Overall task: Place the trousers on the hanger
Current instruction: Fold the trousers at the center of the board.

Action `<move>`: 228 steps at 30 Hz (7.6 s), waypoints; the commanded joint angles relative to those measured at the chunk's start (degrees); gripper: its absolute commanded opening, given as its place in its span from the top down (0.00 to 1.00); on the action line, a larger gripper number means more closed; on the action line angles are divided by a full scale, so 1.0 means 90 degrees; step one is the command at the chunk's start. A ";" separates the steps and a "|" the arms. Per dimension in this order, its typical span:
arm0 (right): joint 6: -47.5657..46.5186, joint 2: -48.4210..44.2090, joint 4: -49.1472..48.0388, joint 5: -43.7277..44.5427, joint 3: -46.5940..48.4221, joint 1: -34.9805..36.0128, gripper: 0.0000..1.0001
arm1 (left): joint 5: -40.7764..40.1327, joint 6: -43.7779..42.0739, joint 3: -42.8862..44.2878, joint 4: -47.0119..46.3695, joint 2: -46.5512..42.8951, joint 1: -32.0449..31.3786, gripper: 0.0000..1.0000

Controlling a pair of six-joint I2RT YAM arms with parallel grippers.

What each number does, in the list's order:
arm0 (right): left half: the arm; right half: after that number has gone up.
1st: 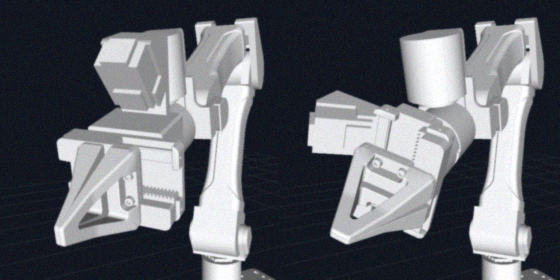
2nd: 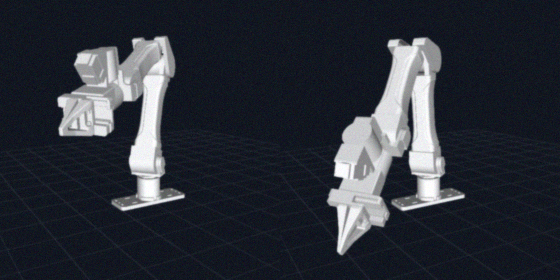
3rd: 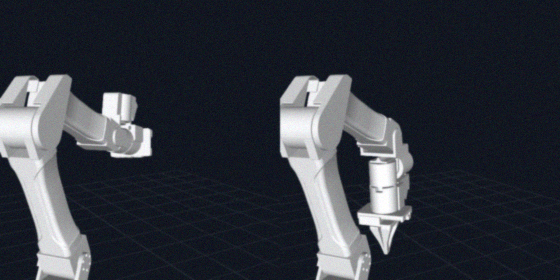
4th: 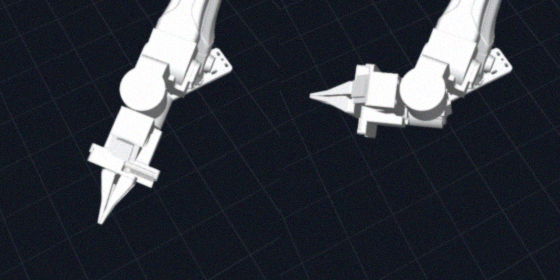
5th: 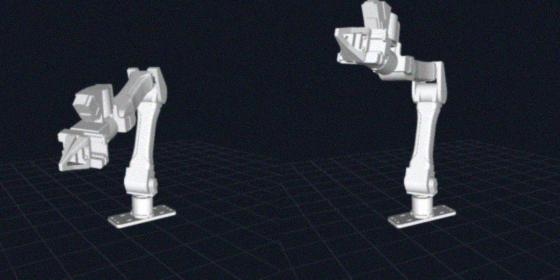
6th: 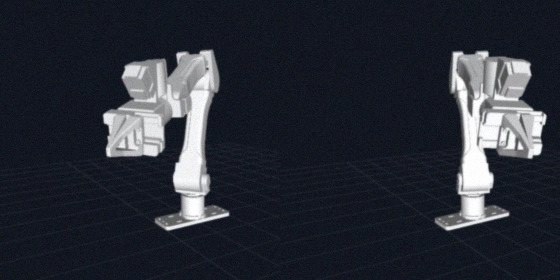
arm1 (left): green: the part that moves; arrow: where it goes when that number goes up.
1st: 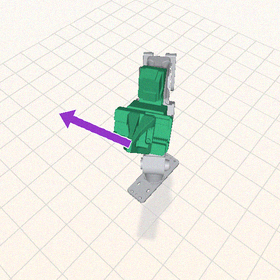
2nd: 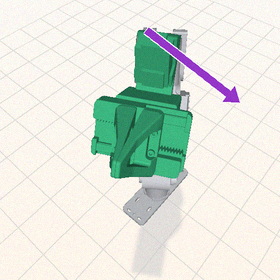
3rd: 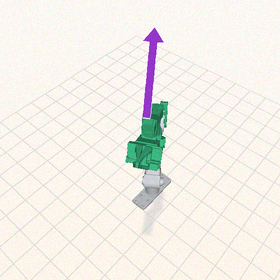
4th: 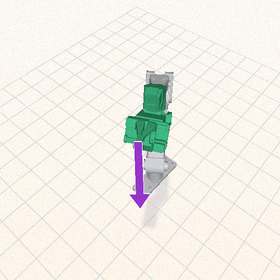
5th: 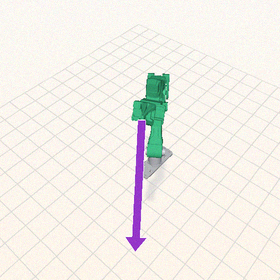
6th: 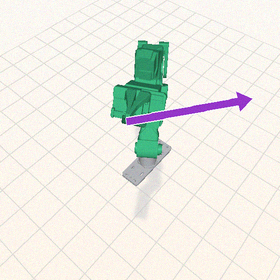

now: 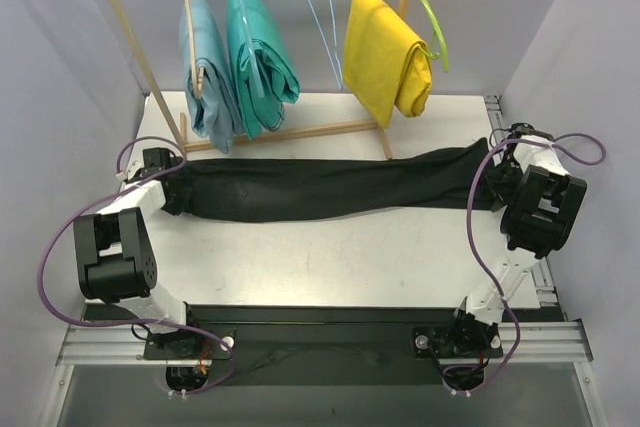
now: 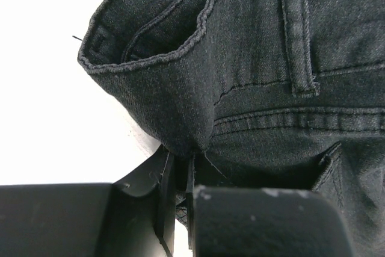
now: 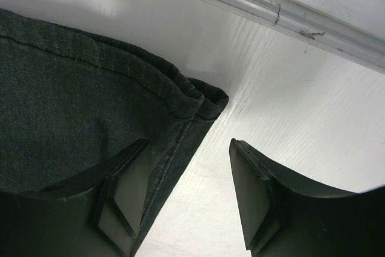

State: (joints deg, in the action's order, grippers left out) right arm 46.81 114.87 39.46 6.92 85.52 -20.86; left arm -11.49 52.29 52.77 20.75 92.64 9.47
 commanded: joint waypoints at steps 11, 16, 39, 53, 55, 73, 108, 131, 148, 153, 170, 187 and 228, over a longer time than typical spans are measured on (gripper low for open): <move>0.0834 0.0225 -0.0010 -0.0114 -0.0605 0.0023 0.81 | -0.0345 -0.0088 0.0445 0.0292 0.0029 0.0041 1.00; 0.0883 0.0020 0.0010 0.0061 -0.0859 -0.0142 1.00 | -0.0695 -0.0049 0.0474 0.0399 -0.0088 0.0099 1.00; -0.0354 -0.1171 0.1016 0.1341 -0.0920 -0.0272 0.54 | -0.1801 -0.0058 -0.0385 0.1366 -0.1749 0.0295 1.00; -0.0163 -0.0450 0.0996 0.0550 0.0917 0.0999 0.39 | -0.1448 -0.0244 -0.0590 0.1073 -0.1797 0.0295 1.00; -0.0045 -0.0235 0.0918 0.0462 0.0947 0.1048 0.39 | -0.1439 -0.0244 -0.0610 0.1054 -0.1846 0.0285 1.00; 0.0210 0.0655 0.0537 0.0237 0.1377 0.1059 0.72 | -0.1468 -0.0185 -0.0825 0.1093 -0.2012 0.0295 1.00; 0.0299 0.1348 0.0391 -0.0065 0.2422 0.0521 0.88 | -0.1722 -0.0058 -0.0805 0.0956 -0.1837 0.0295 1.00; -0.0464 -0.1289 0.0138 0.0238 -0.1386 -0.0943 0.61 | -0.1400 -0.0078 -0.0912 0.0907 -0.1827 0.0226 1.00; -0.0347 -0.0917 -0.0313 -0.0124 -0.1640 -0.0934 0.60 | -0.1351 -0.0107 -0.0854 0.0888 -0.1719 0.0227 1.00; -0.0328 -0.0869 -0.0332 -0.0114 -0.1718 -0.0934 0.62 | -0.1341 0.0010 -0.0942 0.0868 -0.1788 0.0227 1.00; -0.0367 -0.1424 -0.0264 -0.0037 -0.1748 -0.0992 1.00 | -0.1400 0.0000 -0.1020 0.0936 -0.1944 0.0227 1.00; -0.0455 -0.2011 0.0156 0.0188 -0.1630 -0.1119 1.00 | -0.1429 -0.0107 -0.1040 0.0868 -0.1798 0.0285 1.00; -0.1002 -0.0342 -0.0888 -0.1267 -0.0898 0.0755 0.40 | -0.1098 -0.0967 -0.1498 0.0194 -0.2217 0.0412 1.00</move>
State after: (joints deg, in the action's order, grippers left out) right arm 36.86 111.20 30.44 -2.55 78.08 -14.20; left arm -22.20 44.34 39.97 25.21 73.71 12.01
